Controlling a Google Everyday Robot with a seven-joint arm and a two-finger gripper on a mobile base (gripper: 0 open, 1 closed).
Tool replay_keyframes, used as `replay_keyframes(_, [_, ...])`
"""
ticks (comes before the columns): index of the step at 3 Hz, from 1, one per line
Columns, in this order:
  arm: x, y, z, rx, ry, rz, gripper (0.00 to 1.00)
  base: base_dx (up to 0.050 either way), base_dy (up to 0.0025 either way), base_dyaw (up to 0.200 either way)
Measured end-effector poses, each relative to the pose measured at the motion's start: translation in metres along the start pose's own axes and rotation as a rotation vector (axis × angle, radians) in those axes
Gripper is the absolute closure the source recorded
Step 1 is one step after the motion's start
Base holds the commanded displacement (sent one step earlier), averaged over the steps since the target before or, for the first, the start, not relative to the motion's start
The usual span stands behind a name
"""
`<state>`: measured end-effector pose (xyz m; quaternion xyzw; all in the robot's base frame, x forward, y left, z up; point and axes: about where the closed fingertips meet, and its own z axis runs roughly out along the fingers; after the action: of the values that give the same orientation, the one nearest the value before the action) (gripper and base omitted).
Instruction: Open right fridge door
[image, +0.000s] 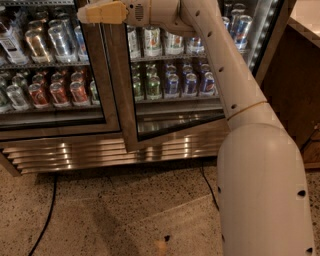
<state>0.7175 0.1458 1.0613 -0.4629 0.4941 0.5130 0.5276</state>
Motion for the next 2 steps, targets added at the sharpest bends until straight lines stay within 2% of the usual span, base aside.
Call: replay_keyframes(2, [-0.0006, 0.0014, 0.0003, 0.014, 0.005, 0.003, 0.00, 0.000, 0.00000, 0.000])
